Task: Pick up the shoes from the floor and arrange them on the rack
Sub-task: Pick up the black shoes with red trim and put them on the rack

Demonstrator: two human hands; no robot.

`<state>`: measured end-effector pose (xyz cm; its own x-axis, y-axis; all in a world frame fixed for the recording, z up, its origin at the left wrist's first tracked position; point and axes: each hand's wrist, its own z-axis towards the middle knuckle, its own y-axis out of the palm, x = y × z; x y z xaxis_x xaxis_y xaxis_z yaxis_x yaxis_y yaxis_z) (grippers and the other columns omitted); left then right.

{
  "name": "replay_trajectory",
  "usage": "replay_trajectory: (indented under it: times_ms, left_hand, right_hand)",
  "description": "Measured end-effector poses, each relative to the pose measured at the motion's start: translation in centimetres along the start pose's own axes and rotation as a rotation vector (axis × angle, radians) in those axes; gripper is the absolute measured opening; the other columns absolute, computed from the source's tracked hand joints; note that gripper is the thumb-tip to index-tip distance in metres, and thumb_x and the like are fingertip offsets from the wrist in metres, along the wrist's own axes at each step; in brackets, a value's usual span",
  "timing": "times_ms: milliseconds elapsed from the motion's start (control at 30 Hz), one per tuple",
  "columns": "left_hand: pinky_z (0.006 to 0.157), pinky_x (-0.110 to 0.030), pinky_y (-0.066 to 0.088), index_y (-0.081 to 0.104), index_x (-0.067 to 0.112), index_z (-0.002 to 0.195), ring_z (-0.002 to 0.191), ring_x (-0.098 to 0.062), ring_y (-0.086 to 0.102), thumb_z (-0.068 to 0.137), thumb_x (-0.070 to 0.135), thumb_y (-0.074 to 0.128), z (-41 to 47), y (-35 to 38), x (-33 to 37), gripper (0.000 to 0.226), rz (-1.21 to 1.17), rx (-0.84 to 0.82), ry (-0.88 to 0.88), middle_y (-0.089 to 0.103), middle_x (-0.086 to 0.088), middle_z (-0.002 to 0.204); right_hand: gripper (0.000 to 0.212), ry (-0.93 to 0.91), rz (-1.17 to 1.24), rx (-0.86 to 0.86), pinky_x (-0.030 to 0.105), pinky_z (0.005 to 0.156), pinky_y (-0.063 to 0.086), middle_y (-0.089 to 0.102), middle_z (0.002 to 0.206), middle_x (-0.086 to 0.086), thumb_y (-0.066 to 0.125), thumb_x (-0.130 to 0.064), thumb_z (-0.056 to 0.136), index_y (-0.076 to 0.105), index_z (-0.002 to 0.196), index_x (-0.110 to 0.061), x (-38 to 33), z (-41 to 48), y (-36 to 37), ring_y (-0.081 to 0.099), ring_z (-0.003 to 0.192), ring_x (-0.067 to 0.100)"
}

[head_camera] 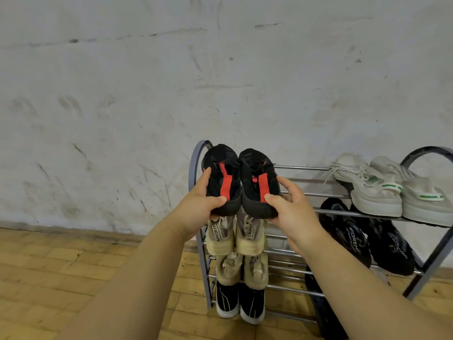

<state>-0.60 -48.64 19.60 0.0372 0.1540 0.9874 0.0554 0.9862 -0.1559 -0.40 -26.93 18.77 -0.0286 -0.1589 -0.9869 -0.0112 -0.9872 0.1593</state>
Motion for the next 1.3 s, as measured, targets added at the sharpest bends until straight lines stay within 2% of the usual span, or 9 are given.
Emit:
replay_trajectory:
  times_ms: [233,367,633,700,767,900,1000,1100,1300]
  left_hand:
    - [0.096,-0.053,0.059,0.02,0.046,0.161,0.116,-0.029,0.068,0.1,0.009,0.06,1.7,-1.4,-1.5,0.082,0.028,-0.016,-0.038,0.055,-0.005,0.147]
    - [0.082,-0.037,0.059,0.018,0.048,0.161,0.111,-0.022,0.065,0.102,0.007,0.052,1.8,-1.2,-1.2,0.08,0.054,-0.002,-0.018,0.056,-0.001,0.143]
    - [0.059,-0.023,0.056,0.011,0.058,0.158,0.083,-0.022,0.074,0.104,0.033,0.048,1.6,0.2,-1.0,0.07,0.185,0.12,0.009,0.058,0.001,0.14]
    - [0.073,-0.028,0.061,0.015,0.055,0.159,0.098,-0.021,0.074,0.102,0.049,0.048,0.9,0.2,-1.5,0.067,0.318,0.19,0.037,0.056,0.002,0.148]
    - [0.105,-0.038,0.051,0.02,0.045,0.161,0.13,-0.02,0.06,0.1,0.056,0.05,0.1,0.5,-2.0,0.07,0.528,0.262,0.095,0.045,0.006,0.159]
    - [0.098,-0.035,0.048,0.028,0.038,0.158,0.127,-0.023,0.05,0.091,0.058,0.062,-0.8,1.1,-1.9,0.078,0.811,0.463,0.257,0.038,-0.001,0.144]
    - [0.109,-0.045,0.044,0.019,0.041,0.159,0.141,-0.027,0.034,0.085,0.056,0.071,-0.2,0.4,-1.7,0.091,0.662,0.515,0.197,0.027,-0.004,0.155]
    - [0.119,-0.048,0.035,0.005,0.043,0.163,0.155,-0.023,0.025,0.086,0.051,0.075,0.1,-0.2,-2.3,0.104,0.383,0.38,0.119,0.018,0.005,0.17]
    - [0.12,-0.045,0.033,0.006,0.044,0.163,0.155,-0.017,0.025,0.085,0.051,0.079,0.5,-0.6,-3.3,0.107,0.283,0.332,0.117,0.016,0.014,0.171]
  right_hand:
    - [0.045,-0.017,0.015,0.116,0.053,0.091,0.06,0.074,0.11,0.004,0.06,-0.005,0.096,0.058,0.115,-0.046,1.8,1.6,1.9,0.074,0.1,0.022]
    - [0.043,-0.009,0.027,0.14,0.052,0.091,0.06,0.073,0.113,0.003,0.061,-0.006,0.098,0.054,0.115,-0.045,1.5,1.5,2.1,0.073,0.102,0.022]
    - [0.051,0.062,-0.175,0.008,0.046,0.081,0.064,0.066,0.129,0.001,0.051,-0.04,0.106,0.033,0.153,-0.049,0.8,1.2,2.0,0.079,0.082,0.023]
    - [0.052,0.044,-0.232,0.013,0.044,0.079,0.064,0.065,0.129,-0.002,0.053,-0.041,0.104,0.035,0.151,-0.05,0.6,0.9,1.6,0.079,0.081,0.023]
    - [0.055,-0.017,-0.327,0.029,0.034,0.078,0.059,0.058,0.136,-0.007,0.058,-0.033,0.101,0.038,0.15,-0.047,0.3,0.4,1.0,0.076,0.092,0.02]
    - [0.066,-0.172,-0.8,0.099,0.036,0.105,0.04,0.043,0.152,-0.004,0.064,-0.032,0.09,0.04,0.152,-0.035,0.1,-0.4,0.1,0.045,0.135,0.015]
    - [0.062,-0.258,-0.968,0.17,0.041,0.109,0.039,0.051,0.144,0.0,0.064,-0.041,0.09,0.046,0.148,-0.03,-0.2,-0.6,0.0,0.043,0.134,0.024]
    - [0.062,-0.317,-1.096,0.187,0.043,0.11,0.038,0.057,0.141,-0.001,0.063,-0.05,0.091,0.048,0.148,-0.029,-0.5,-0.4,-0.4,0.045,0.133,0.026]
    - [0.066,-0.17,-1.027,0.069,0.039,0.097,0.048,0.059,0.143,-0.002,0.055,-0.061,0.095,0.035,0.154,-0.038,0.0,0.2,-1.4,0.057,0.128,0.023]
